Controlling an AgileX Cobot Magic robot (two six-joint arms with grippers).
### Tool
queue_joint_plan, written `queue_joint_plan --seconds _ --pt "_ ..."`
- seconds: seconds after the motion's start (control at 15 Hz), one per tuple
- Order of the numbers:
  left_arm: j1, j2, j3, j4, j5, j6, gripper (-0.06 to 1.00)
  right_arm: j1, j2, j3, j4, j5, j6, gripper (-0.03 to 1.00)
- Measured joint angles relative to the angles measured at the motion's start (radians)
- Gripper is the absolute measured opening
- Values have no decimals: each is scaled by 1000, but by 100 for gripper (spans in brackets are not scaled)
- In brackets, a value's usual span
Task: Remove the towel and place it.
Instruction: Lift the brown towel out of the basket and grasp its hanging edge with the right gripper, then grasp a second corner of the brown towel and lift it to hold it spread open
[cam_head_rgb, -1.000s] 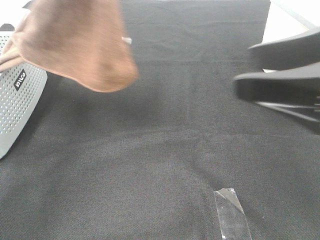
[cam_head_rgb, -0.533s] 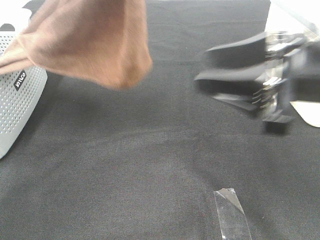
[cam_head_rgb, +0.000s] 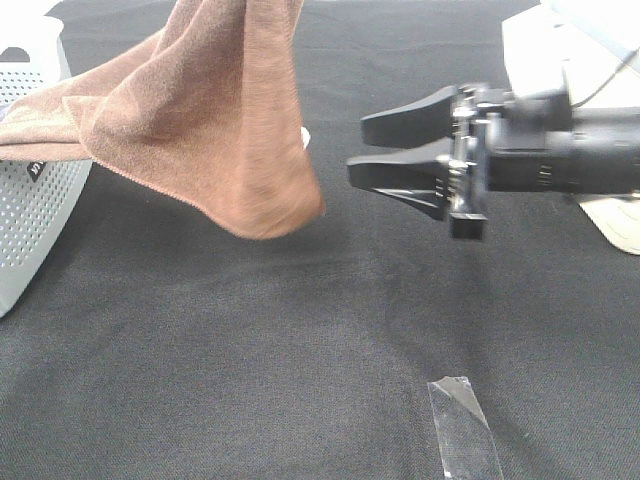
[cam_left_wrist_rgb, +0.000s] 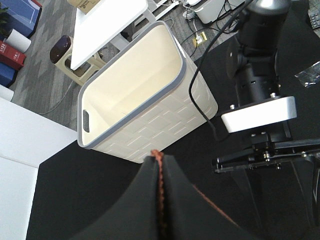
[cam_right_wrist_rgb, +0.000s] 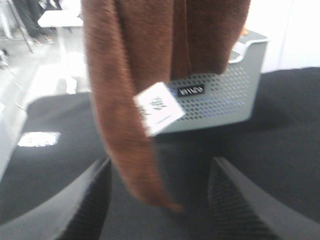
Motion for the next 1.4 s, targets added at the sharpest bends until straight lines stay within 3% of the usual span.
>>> queue_joint_plan --seconds 0.13,0.33,0.53,0.8,1.0,1.13,1.27,1.33,1.4 --pt "0 0 0 0 -3 0 0 42 54 -21 2 15 -5 56" --pt "0 0 0 0 -6 0 0 132 94 -54 -2 -113 -61 56" --pt "0 0 0 2 -7 0 0 143 94 -102 -1 -202 -62 56" --pt "0 0 0 2 -8 0 0 143 95 -146 0 -246 -47 56" --pt "0 0 0 30 -25 0 0 143 122 -148 1 -189 -39 55" --pt "0 0 0 67 -57 -14 0 143 122 -148 1 -183 -39 43" --pt "0 0 0 108 -102 -81 0 143 122 -148 -18 -176 -39 23" --pt "0 0 0 108 -102 -81 0 143 122 -148 -18 -176 -39 23" --pt "0 0 0 141 -144 -136 0 143 122 -148 -28 -174 -26 9"
